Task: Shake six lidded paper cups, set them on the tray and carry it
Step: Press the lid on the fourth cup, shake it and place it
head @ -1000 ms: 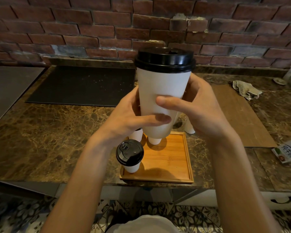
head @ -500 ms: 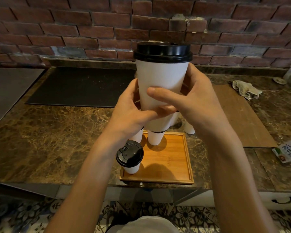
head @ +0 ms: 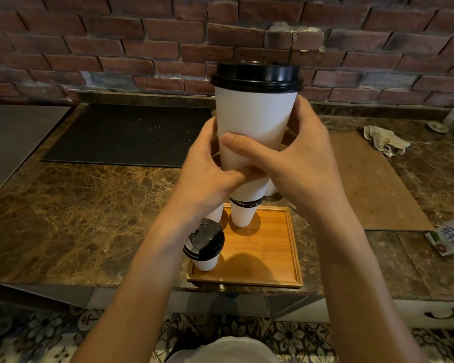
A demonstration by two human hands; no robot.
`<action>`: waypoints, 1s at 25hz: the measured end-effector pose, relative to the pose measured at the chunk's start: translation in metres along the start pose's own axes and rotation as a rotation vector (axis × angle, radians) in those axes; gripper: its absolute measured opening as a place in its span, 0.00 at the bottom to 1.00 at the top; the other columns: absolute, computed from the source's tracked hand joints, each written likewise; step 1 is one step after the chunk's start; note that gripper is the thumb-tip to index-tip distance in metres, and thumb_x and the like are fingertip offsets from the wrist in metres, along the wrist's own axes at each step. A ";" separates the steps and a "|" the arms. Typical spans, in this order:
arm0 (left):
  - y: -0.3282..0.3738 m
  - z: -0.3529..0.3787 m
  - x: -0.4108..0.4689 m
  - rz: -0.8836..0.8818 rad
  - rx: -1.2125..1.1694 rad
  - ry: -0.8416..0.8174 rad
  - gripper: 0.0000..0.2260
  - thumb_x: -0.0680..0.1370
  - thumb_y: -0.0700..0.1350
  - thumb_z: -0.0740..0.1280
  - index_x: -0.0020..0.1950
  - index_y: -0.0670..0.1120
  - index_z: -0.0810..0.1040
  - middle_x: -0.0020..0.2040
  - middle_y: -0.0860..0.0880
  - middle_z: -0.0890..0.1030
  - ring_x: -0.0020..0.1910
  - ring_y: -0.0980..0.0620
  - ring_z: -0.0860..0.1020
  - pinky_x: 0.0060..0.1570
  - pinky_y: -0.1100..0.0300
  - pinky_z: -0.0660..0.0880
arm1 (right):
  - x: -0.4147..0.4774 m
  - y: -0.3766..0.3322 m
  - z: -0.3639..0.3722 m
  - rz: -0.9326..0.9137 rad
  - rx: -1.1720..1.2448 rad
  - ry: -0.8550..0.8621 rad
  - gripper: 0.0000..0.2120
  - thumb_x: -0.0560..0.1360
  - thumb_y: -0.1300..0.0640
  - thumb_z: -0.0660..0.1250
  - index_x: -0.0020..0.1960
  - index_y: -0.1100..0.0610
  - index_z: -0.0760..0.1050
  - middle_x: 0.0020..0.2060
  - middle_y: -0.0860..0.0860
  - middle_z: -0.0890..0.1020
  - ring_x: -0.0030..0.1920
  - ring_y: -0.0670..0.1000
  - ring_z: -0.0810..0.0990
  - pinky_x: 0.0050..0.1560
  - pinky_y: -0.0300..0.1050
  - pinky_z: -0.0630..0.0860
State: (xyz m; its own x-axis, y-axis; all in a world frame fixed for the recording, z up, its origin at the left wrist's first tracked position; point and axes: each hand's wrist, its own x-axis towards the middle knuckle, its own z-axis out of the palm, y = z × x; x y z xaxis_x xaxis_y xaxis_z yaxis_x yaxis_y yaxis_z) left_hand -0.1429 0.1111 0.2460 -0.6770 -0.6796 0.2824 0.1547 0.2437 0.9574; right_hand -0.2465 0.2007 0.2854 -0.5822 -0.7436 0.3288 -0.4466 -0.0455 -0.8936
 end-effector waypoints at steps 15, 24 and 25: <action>-0.003 -0.013 0.003 -0.089 -0.116 -0.260 0.28 0.66 0.48 0.75 0.64 0.55 0.70 0.54 0.58 0.81 0.56 0.55 0.79 0.48 0.65 0.76 | 0.007 0.008 -0.017 -0.045 0.193 -0.221 0.30 0.66 0.51 0.77 0.65 0.50 0.71 0.55 0.42 0.80 0.56 0.42 0.80 0.50 0.38 0.79; -0.005 -0.012 0.002 -0.083 -0.120 -0.235 0.30 0.63 0.48 0.76 0.63 0.56 0.71 0.55 0.56 0.81 0.58 0.54 0.79 0.49 0.63 0.77 | 0.008 0.009 -0.022 -0.091 0.145 -0.278 0.33 0.66 0.48 0.77 0.67 0.50 0.69 0.57 0.42 0.79 0.60 0.42 0.78 0.54 0.39 0.79; -0.004 -0.011 0.002 -0.079 -0.120 -0.217 0.30 0.63 0.47 0.76 0.63 0.56 0.71 0.55 0.57 0.81 0.57 0.54 0.79 0.49 0.63 0.77 | 0.008 0.008 -0.022 -0.094 0.139 -0.273 0.34 0.65 0.47 0.77 0.68 0.50 0.68 0.58 0.42 0.79 0.60 0.42 0.78 0.54 0.39 0.79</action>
State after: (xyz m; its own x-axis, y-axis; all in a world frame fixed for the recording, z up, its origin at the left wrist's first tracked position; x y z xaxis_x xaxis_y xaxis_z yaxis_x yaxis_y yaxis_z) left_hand -0.1368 0.1008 0.2433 -0.8270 -0.5258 0.1990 0.1705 0.1026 0.9800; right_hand -0.2696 0.2087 0.2879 -0.3306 -0.8826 0.3342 -0.3816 -0.1988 -0.9027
